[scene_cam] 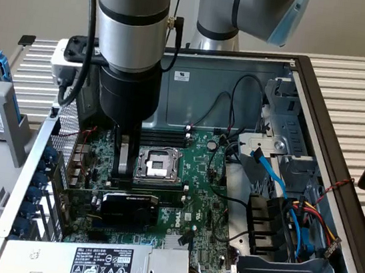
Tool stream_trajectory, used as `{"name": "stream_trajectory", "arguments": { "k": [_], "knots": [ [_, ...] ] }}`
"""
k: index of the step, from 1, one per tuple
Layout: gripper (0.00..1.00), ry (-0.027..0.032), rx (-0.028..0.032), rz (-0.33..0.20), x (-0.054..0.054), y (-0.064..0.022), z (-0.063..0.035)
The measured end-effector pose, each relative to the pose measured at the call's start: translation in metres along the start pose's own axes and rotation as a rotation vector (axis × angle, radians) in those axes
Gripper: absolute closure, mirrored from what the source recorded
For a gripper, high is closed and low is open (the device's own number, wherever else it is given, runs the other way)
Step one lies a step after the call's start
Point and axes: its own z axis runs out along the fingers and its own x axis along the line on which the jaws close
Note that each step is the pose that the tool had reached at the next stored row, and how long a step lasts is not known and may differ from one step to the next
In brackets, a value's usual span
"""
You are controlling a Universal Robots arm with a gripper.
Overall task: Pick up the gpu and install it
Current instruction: 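Press down on the gpu until it lock into place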
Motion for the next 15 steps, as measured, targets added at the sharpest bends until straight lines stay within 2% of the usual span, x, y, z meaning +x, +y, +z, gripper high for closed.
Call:
{"name": "stream_trajectory", "arguments": {
  "k": [5,9,15],
  "knots": [
    [0.89,0.0,0.0035,0.0,0.0,-0.0003,0.0042],
    [0.89,0.0,0.0036,0.0,0.0,0.0033,0.0078],
    [0.89,0.0004,0.0036,0.0,0.0,0.0036,0.0112]
  ]
}}
